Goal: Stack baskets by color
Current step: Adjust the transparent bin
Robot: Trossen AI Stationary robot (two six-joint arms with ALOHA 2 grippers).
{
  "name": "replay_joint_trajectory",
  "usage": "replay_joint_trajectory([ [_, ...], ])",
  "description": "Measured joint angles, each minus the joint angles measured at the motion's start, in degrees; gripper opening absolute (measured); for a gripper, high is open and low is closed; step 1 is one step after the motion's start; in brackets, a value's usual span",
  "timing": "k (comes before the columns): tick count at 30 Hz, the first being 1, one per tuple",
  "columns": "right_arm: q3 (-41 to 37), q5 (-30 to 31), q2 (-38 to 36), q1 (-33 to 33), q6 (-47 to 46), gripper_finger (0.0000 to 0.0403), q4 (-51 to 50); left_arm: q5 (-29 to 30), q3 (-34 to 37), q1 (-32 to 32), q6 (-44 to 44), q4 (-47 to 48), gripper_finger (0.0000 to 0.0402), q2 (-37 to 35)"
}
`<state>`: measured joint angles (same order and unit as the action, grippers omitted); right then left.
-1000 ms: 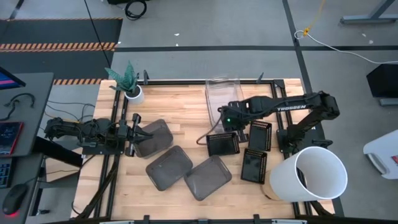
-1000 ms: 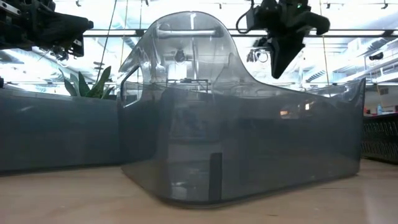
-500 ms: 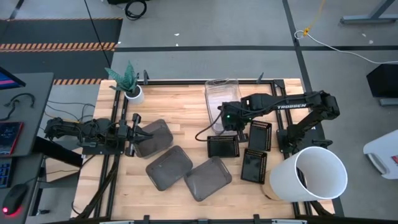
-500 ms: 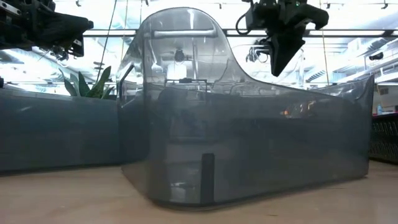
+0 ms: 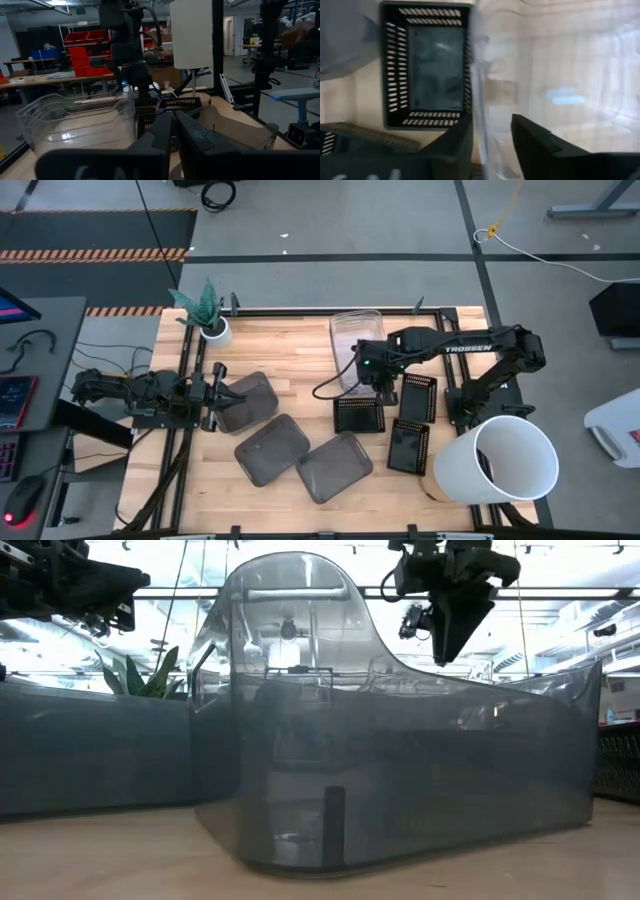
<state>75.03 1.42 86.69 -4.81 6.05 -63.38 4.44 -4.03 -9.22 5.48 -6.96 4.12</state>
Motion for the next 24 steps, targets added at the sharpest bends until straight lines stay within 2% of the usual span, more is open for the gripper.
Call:
replay_joint_trajectory([
  [3, 0.0, 2.9, 0.7, 0.8, -0.2, 0.0178, -2.5, 0.0, 0.0, 0.0, 0.0, 0.0, 0.0035, 0.0],
  [9, 0.0, 3.4, -0.3, 2.1, -2.8, 0.0209, -6.4, 0.0, 0.0, 0.0, 0.0, 0.0, 0.0033, 0.0],
  [17, -0.4, 3.1, -4.5, 3.6, -10.6, 0.0211, -11.3, 0.0, 0.0, 0.0, 0.0, 0.0, 0.0031, 0.0],
  [24, -11.2, 1.6, -8.9, 4.5, -17.3, 0.0205, -7.2, 0.0, 0.0, 0.0, 0.0, 0.0, 0.0033, 0.0],
])
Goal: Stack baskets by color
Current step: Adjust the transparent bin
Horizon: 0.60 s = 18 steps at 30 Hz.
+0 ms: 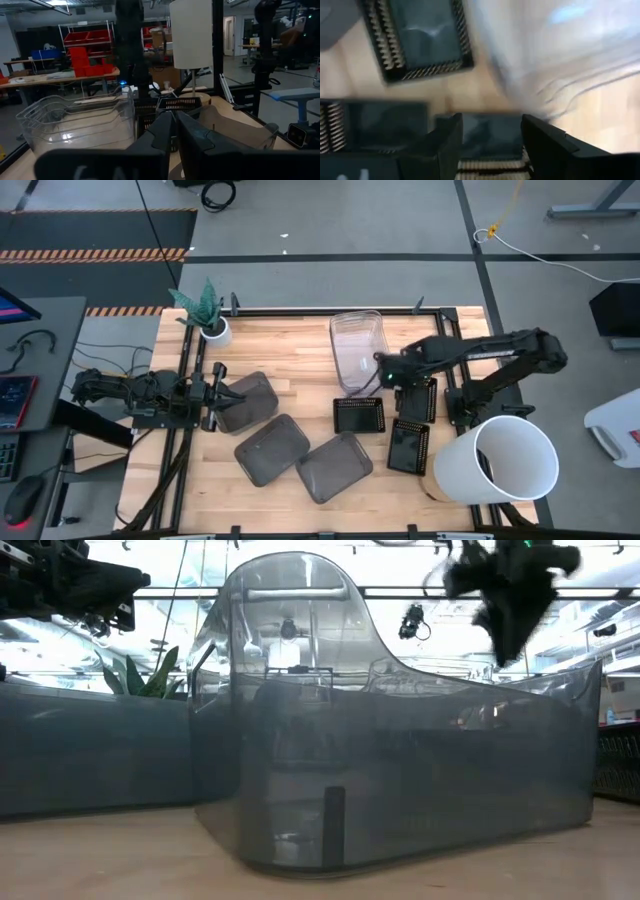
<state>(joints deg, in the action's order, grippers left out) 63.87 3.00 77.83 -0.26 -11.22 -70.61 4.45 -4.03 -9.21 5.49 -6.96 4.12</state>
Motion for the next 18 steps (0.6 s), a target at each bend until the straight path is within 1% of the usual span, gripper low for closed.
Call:
replay_joint_trajectory([
  [2, -2.0, 0.1, 0.1, 0.6, -1.8, 0.0204, 0.3, 0.0, 0.0, 0.0, 0.0, 0.0, 0.0030, 0.0],
  [3, -1.8, 0.2, -1.2, 1.0, -2.4, 0.0203, 0.9, 0.0, 0.0, 0.0, 0.0, 0.0, 0.0029, 0.0],
  [5, -1.5, 2.3, -3.1, 1.6, -3.1, 0.0203, 0.1, 0.0, 0.0, 0.0, 0.0, 0.0, 0.0027, 0.0],
  [7, -0.9, 4.4, -3.4, 2.2, -3.8, 0.0203, 0.6, 0.0, 0.0, 0.0, 0.0, 0.0, 0.0025, 0.0],
  [12, 0.6, 4.8, -6.7, 2.9, -7.5, 0.0203, -0.9, 0.0, 0.0, 0.0, 0.0, 0.0, 0.0030, 0.0],
  [16, -0.1, 5.3, -7.5, 4.3, -10.6, 0.0203, -2.2, 0.0, 0.0, 0.0, 0.0, 0.0, 0.0034, 0.0],
  [18, -1.6, 6.5, -7.2, 5.0, -11.6, 0.0203, -1.5, 0.0, 0.0, 0.0, 0.0, 0.1, 0.0033, 0.0],
])
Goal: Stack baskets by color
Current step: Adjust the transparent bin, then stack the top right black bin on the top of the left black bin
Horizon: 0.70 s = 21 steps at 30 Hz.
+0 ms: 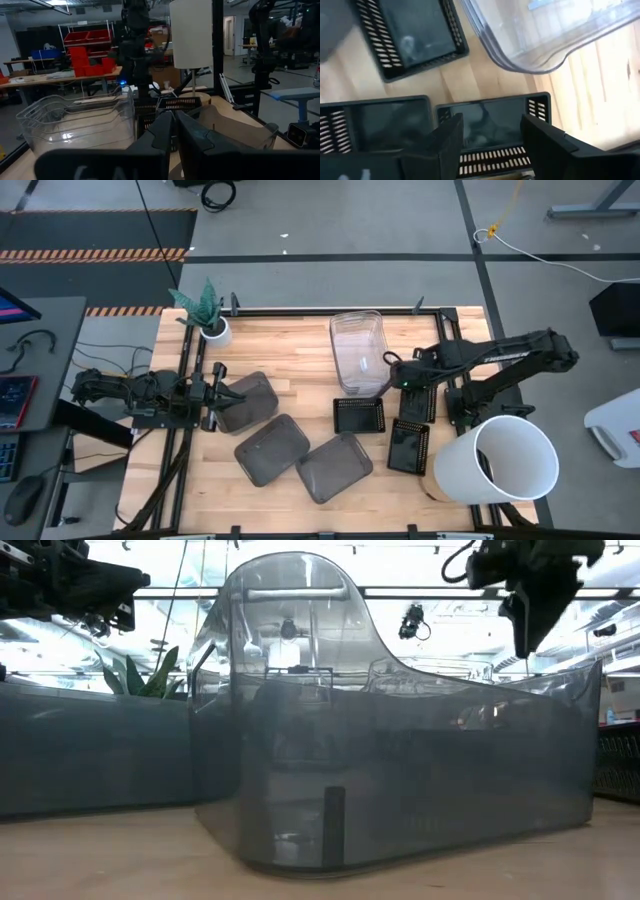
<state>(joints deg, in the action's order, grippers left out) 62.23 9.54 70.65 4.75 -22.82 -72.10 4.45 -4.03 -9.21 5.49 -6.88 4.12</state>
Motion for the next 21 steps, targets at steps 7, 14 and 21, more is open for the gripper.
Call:
replay_joint_trajectory([
  [7, -6.1, 7.4, 4.3, -2.2, 2.5, 0.0203, 11.2, 0.0, 0.0, 0.0, 0.0, -0.1, 0.0026, 0.0],
  [14, -4.7, 8.3, 9.6, -6.3, 13.1, 0.0203, 28.5, 0.0, 0.0, 0.0, 0.0, -0.1, 0.0033, 0.0],
  [21, -0.6, -1.4, 10.8, -7.2, 14.3, 0.0203, 22.6, 0.0, 0.0, 0.0, 0.0, -0.1, 0.0029, 0.0],
])
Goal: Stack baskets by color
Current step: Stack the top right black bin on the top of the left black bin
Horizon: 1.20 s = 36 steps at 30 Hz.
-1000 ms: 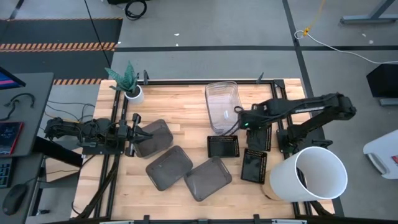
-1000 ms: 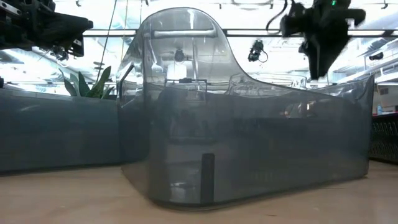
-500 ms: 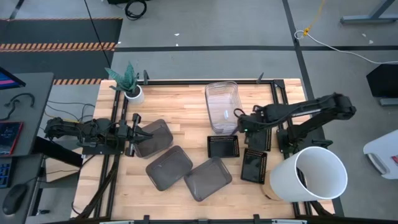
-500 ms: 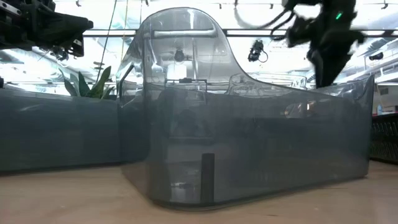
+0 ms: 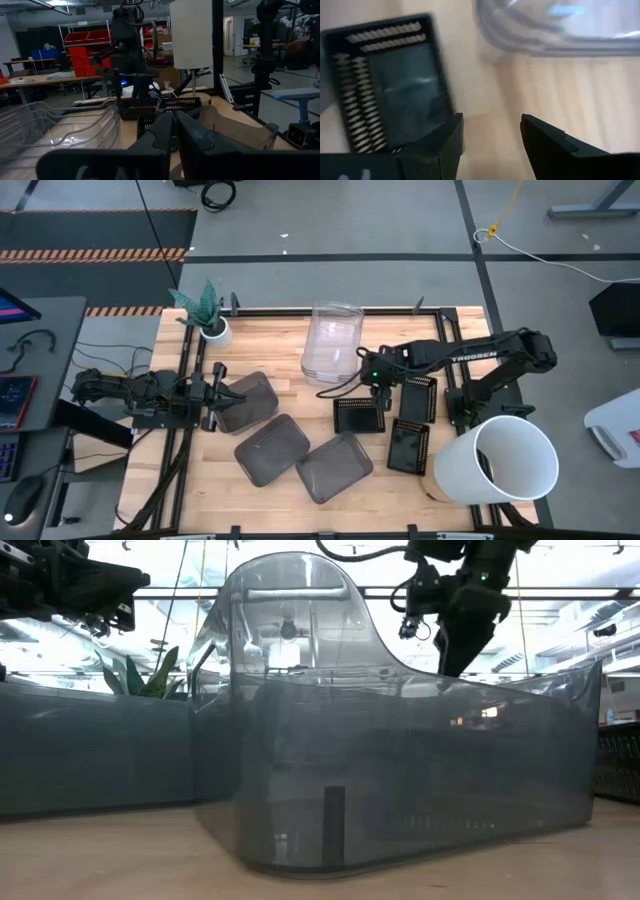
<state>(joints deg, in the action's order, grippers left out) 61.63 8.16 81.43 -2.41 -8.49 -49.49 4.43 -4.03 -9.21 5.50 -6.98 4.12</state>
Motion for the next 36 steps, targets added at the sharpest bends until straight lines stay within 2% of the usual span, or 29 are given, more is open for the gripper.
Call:
replay_joint_trajectory([
  [6, -4.1, -0.7, 0.1, 0.9, -1.3, 0.0203, 0.9, 0.0, 0.0, 0.0, 0.0, 0.0, 0.0028, 0.0],
  [13, -10.5, -1.7, 0.1, 1.5, 0.2, 0.0203, 11.1, 0.0, 0.0, 0.0, 0.0, 0.0, 0.0035, 0.0],
  [27, -18.4, -3.8, 0.1, 1.5, 2.6, 0.0199, 24.0, 0.0, 0.0, 0.0, 0.0, 0.0, 0.0030, 0.0],
  [32, -19.9, -3.3, 0.1, 1.5, 3.1, 0.0171, 24.5, 0.0, 0.0, 0.0, 0.0, 0.0, 0.0036, 0.0],
  [36, -19.9, -3.3, 0.1, 1.5, 3.1, 0.0120, 23.9, 0.0, 0.0, 0.0, 0.0, 0.0, 0.0032, 0.0],
])
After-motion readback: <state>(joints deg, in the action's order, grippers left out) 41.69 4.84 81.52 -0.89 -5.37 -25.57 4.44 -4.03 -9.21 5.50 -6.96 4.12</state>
